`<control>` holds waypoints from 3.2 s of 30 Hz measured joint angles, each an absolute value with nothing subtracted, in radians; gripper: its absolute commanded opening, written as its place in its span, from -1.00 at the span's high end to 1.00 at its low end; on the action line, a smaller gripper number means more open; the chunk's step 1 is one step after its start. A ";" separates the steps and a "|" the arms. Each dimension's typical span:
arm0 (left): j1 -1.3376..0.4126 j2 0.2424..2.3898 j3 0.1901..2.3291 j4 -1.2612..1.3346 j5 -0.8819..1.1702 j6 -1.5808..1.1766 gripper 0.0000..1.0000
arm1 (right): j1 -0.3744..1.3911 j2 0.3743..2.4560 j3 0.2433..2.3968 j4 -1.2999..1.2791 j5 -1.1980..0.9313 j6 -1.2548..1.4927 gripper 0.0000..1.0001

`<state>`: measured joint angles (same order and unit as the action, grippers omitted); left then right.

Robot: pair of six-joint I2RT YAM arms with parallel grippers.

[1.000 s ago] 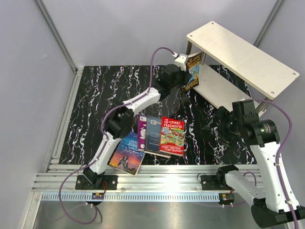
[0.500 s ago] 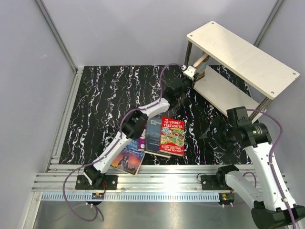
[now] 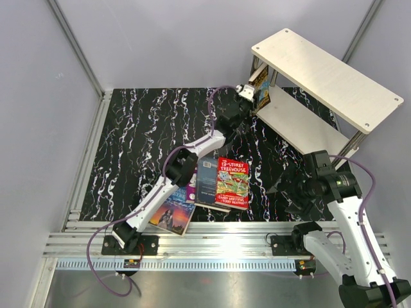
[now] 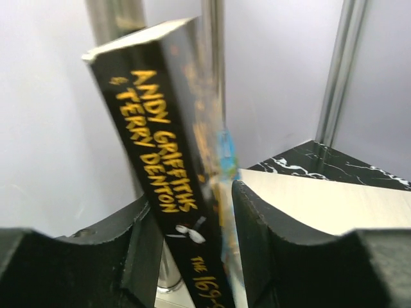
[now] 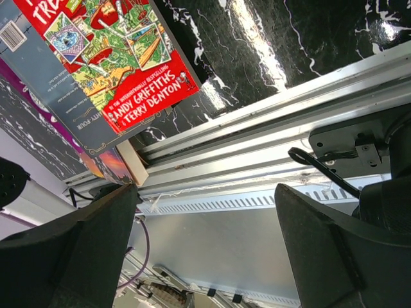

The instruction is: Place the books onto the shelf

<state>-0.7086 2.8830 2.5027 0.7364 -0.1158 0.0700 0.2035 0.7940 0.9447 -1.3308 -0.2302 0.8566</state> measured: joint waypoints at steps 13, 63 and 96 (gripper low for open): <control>-0.700 2.829 2.356 0.851 -0.121 0.042 0.63 | 0.204 0.825 0.907 -1.280 -0.248 0.860 -0.88; -0.679 2.799 2.404 0.952 -0.181 -0.245 -0.93 | 0.204 0.732 0.763 -1.167 -0.300 0.906 -0.82; -0.761 1.873 1.250 0.723 -0.328 -0.236 -0.23 | 0.204 1.110 0.940 -0.911 -0.302 0.794 1.00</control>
<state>-0.7612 1.8732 1.2495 0.7235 -0.3283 -0.2359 0.2035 1.1099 0.9398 -0.9112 -0.3023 0.7937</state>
